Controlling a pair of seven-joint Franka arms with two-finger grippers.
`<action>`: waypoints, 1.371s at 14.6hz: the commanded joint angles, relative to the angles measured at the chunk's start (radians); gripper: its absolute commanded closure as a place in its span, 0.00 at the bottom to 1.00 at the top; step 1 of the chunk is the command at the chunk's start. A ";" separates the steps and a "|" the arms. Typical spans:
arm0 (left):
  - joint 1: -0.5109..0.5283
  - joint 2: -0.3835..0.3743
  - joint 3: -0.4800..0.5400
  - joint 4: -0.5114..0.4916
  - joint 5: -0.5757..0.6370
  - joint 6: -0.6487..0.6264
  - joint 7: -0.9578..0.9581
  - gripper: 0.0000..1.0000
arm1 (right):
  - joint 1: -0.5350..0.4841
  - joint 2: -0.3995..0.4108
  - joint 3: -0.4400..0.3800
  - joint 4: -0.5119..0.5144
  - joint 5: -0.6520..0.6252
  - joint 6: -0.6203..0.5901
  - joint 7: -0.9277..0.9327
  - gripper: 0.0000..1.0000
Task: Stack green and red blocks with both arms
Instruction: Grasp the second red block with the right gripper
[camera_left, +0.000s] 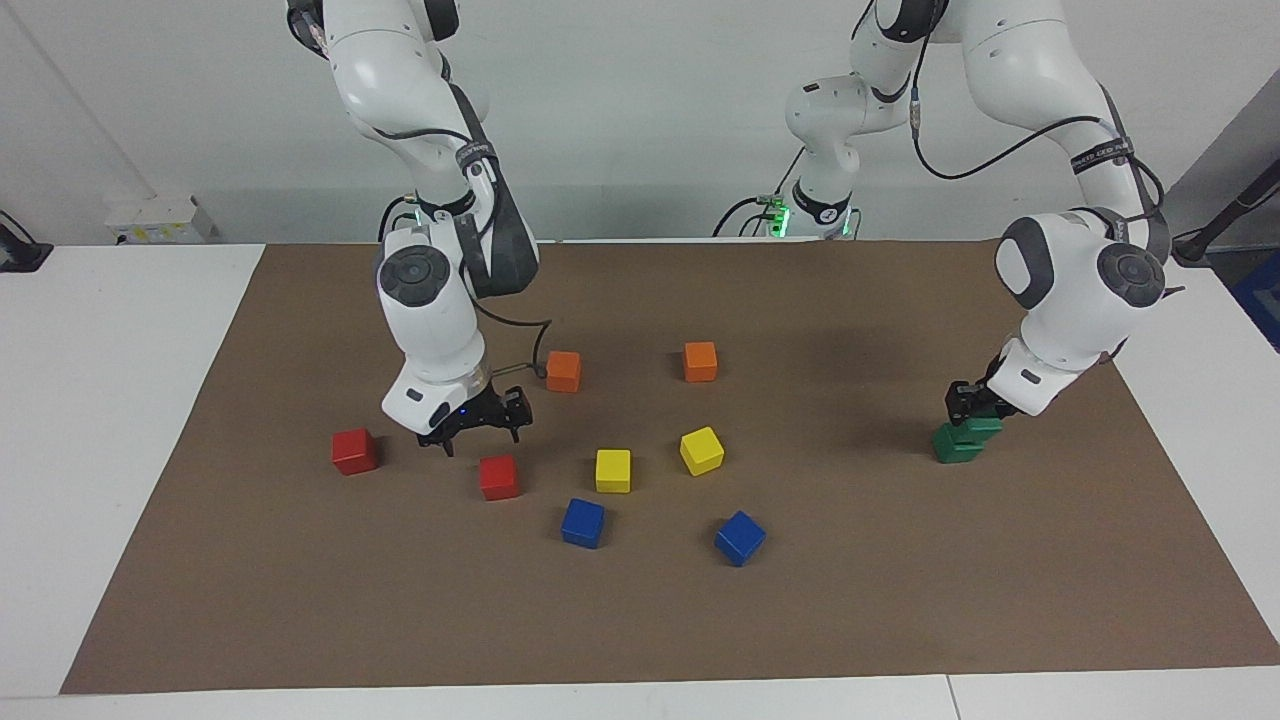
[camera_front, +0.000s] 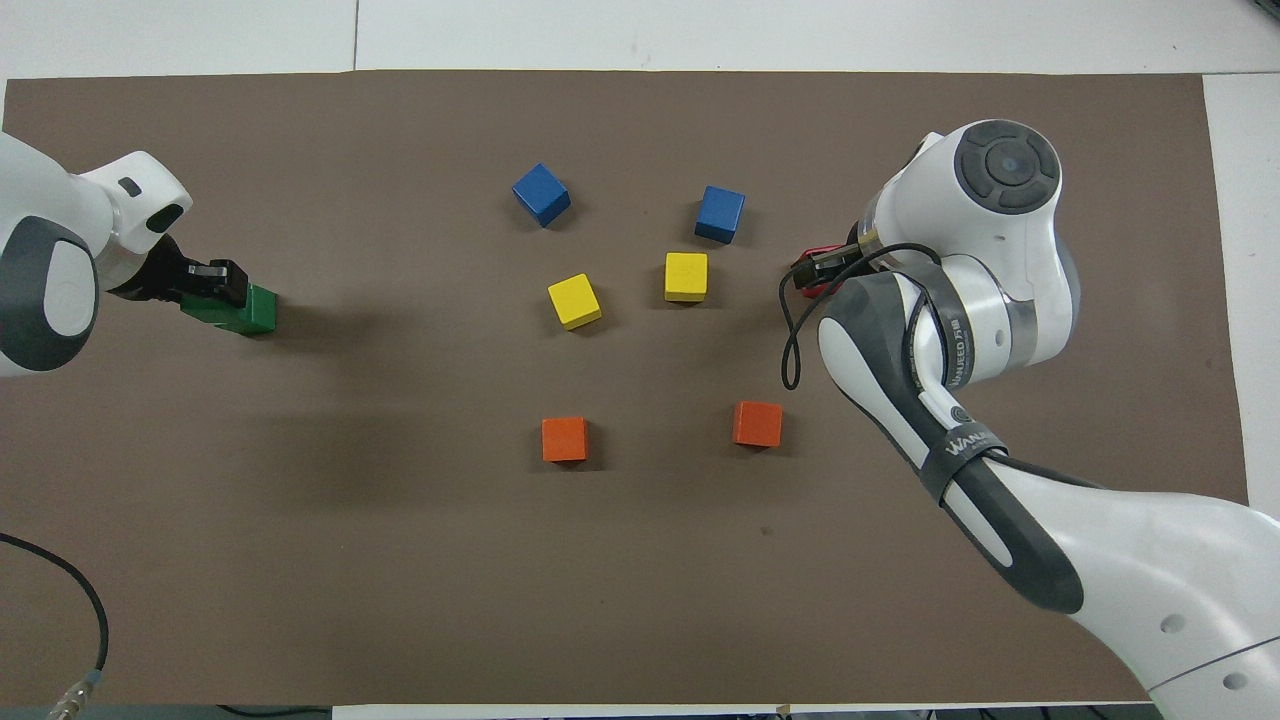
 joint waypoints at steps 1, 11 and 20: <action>0.014 0.001 -0.008 -0.018 -0.017 0.034 0.023 1.00 | 0.005 0.052 0.000 0.063 0.008 -0.006 0.027 0.00; 0.039 -0.002 -0.006 -0.064 -0.017 0.089 0.016 1.00 | 0.004 0.127 0.000 0.095 0.031 0.017 0.053 0.01; 0.031 -0.004 -0.006 -0.087 -0.017 0.105 0.006 1.00 | 0.004 0.143 0.000 0.084 0.032 0.023 0.073 0.18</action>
